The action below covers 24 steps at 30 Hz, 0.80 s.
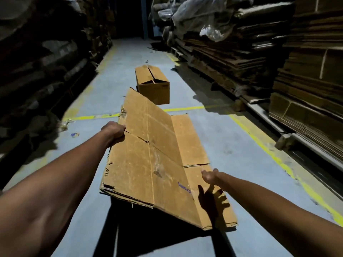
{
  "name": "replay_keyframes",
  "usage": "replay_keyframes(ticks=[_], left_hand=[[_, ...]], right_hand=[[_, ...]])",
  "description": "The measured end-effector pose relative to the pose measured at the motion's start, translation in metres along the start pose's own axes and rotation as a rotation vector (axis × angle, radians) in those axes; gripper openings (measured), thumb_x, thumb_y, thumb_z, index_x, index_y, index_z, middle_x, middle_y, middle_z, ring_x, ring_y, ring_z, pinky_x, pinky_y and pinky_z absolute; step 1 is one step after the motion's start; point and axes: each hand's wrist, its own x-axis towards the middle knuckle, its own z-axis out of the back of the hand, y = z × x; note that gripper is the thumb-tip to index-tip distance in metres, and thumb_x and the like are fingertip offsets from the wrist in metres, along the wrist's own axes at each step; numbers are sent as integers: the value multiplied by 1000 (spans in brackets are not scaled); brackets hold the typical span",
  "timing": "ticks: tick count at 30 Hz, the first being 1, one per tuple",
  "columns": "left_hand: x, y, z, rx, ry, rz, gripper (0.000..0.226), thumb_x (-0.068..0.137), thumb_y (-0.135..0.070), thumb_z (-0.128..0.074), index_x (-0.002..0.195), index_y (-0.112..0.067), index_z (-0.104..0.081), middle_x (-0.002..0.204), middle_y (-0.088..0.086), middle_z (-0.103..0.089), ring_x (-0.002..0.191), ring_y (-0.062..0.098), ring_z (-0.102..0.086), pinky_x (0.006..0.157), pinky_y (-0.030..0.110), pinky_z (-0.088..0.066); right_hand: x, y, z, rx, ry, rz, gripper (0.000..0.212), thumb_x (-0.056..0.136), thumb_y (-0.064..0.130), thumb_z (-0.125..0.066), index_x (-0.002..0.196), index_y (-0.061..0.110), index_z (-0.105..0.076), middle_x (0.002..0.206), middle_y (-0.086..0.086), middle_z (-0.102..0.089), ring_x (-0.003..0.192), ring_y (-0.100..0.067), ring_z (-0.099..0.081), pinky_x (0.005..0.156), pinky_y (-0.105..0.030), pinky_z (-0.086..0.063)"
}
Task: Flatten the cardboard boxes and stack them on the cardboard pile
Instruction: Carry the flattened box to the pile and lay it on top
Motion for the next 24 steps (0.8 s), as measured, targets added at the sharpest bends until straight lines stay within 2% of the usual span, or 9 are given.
replay_keyframes(ticks=[3, 5, 7, 10, 14, 17, 19, 21, 24], left_hand=[[7, 8, -4, 3, -22, 14, 49, 103, -41, -58, 108, 7, -66, 84, 24, -67, 71, 36, -67, 55, 30, -42], [10, 13, -6, 38, -37, -1, 50, 104, -42, -56, 109, 7, -64, 99, 30, -72, 86, 41, -72, 60, 31, -45], [15, 18, -8, 37, -28, 17, 52, 105, -44, -53, 110, 7, -63, 99, 31, -72, 90, 43, -72, 65, 33, -45], [15, 23, -10, -38, 9, 66, 48, 107, -43, -51, 97, 3, -61, 68, 19, -63, 62, 32, -61, 59, 29, -39], [13, 21, -7, -50, 6, 132, 47, 109, -41, -49, 74, -10, -48, 45, 4, -47, 33, 17, -34, 49, 23, -21], [15, 24, -5, -44, 30, 159, 51, 108, -45, -49, 68, -13, -46, 41, 0, -42, 43, 17, -28, 56, 27, -21], [17, 28, -6, -41, 44, 152, 52, 108, -46, -49, 67, -15, -45, 45, 1, -41, 44, 17, -28, 57, 28, -20], [20, 33, -9, -55, 48, 159, 50, 109, -45, -48, 69, -15, -45, 44, 0, -41, 36, 16, -27, 53, 24, -19], [22, 36, -13, -34, 44, 140, 52, 110, -45, -46, 71, -11, -47, 41, 3, -43, 27, 17, -32, 49, 24, -23]], right_hand=[[15, -7, -8, 86, -27, -30, 77, 110, 55, -28, 165, 14, 8, 171, -21, -11, 153, -45, -24, 120, -54, -28], [25, -7, -12, 101, -32, -23, 76, 110, 56, -27, 164, 15, 8, 169, -23, -15, 151, -46, -28, 119, -55, -31], [33, -5, -14, 91, -56, -18, 76, 108, 58, -26, 163, 15, 6, 168, -24, -19, 149, -47, -32, 118, -55, -32], [44, -2, -17, 106, -84, -24, 80, 105, 64, -26, 163, 18, 5, 167, -24, -22, 148, -47, -33, 118, -56, -34], [57, -2, -21, 55, -175, -100, 86, 98, 75, -21, 162, 21, 0, 165, -29, -21, 146, -52, -32, 118, -60, -31], [59, -2, -17, -3, -240, -161, 87, 96, 78, -19, 161, 24, 0, 163, -34, -16, 148, -54, -23, 120, -65, -22], [58, -5, -10, -46, -293, -167, 87, 94, 80, -21, 159, 24, -7, 157, -31, -32, 144, -50, -32, 117, -60, -27], [61, -10, -2, -75, -353, -188, 83, 94, 80, -25, 152, 22, -20, 146, -26, -47, 135, -43, -42, 111, -52, -32], [61, -14, 9, -67, -401, -205, 79, 92, 80, -39, 138, 16, -37, 135, -18, -58, 129, -37, -47, 103, -44, -32]])
